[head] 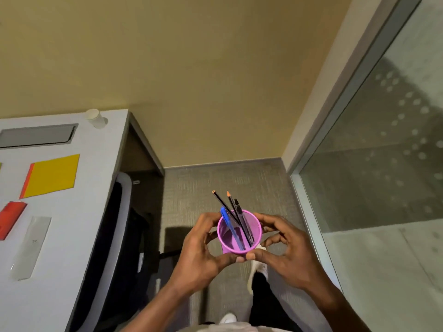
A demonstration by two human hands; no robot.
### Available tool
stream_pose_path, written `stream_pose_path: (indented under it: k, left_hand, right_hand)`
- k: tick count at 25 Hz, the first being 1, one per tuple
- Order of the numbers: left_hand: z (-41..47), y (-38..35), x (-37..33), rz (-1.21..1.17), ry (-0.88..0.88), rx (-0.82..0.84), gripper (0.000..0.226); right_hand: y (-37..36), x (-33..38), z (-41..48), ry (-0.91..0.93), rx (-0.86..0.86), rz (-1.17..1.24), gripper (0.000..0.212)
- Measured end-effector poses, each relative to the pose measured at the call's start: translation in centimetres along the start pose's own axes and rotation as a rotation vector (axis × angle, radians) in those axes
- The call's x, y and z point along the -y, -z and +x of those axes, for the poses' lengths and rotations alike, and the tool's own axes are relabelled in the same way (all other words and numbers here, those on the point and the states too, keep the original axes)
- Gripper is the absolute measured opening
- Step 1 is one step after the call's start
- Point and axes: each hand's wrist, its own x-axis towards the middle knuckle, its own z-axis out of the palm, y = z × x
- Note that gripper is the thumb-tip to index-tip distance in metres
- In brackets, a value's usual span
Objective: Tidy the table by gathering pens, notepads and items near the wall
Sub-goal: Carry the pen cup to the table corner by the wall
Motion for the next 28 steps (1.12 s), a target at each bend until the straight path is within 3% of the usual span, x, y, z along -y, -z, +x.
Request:
stream_pose_path:
  k: [6, 15, 20, 28]
  left_hand:
    - [8.9, 0.6, 0.1, 0.029, 0.152, -0.211, 0.089]
    - [20.0, 2.5, -3.0, 0.034, 0.266, -0.615, 0.087]
    - [24.9, 7.1, -1.9, 0.082, 0.313, -0.764, 0.090]
    - [31.6, 17.4, 1.5, 0.142, 0.247, -0.920, 0.088]
  right_hand:
    - [2.7, -2.3, 14.3, 0.084, 0.201, 0.046, 0.070]
    - [3.0, -0.3, 34.5, 0.241, 0.560, 0.034, 0.068]
    - [-1.9, 0.8, 43.6, 0.291, 0.697, 0.034, 0.068]
    - [-11.5, 3.9, 55.1, 0.337, 0.797, 0.046, 0.070]
